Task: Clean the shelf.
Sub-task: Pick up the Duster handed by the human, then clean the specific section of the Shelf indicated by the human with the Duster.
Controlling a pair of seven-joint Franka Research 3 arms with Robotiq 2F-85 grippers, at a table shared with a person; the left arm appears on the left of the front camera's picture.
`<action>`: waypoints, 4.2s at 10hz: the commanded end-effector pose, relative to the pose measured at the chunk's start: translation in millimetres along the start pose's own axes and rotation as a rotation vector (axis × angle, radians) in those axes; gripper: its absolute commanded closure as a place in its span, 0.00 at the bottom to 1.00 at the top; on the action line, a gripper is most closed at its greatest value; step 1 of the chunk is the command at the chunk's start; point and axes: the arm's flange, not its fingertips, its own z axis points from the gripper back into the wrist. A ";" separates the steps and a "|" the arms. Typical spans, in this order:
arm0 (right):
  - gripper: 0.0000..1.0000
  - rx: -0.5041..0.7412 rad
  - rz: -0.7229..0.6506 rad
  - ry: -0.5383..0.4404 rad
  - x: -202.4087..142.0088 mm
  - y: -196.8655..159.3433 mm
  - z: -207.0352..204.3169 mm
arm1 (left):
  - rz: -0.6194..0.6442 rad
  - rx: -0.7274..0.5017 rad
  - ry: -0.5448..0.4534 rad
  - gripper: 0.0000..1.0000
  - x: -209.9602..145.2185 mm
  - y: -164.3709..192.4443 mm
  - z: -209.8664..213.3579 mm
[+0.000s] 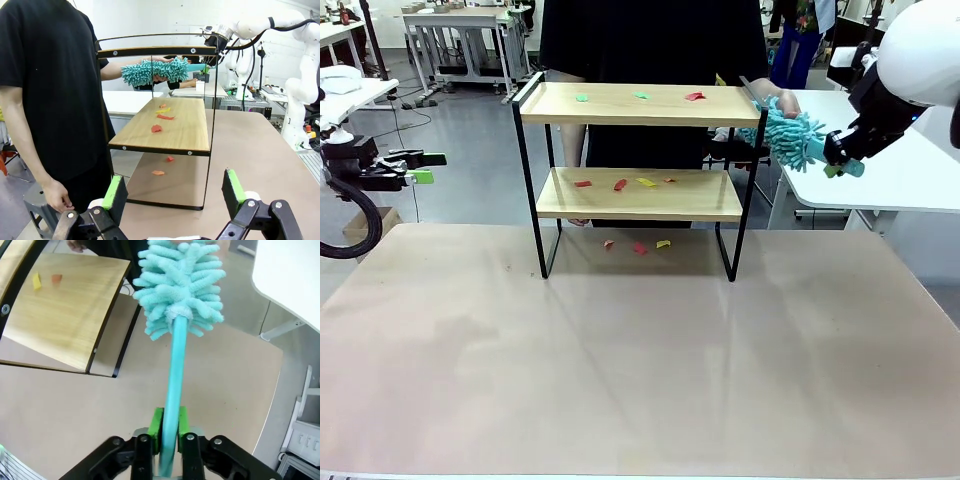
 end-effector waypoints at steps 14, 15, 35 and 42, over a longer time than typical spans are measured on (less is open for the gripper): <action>1.00 -0.040 -0.060 0.011 0.4 3.2 -1.0 | -0.010 -0.002 0.002 0.00 2.2 -1.7 -0.3; 1.00 -0.040 -0.060 0.011 0.4 3.2 -1.0 | -0.010 -0.002 0.002 0.00 2.2 -1.7 -0.3; 0.88 0.006 0.369 0.196 -72.5 -89.8 89.0 | -0.010 -0.002 0.002 0.00 2.2 -1.7 -0.3; 0.88 0.347 0.813 0.214 -154.1 -60.0 101.6 | -0.010 -0.002 0.002 0.00 2.2 -1.7 -0.3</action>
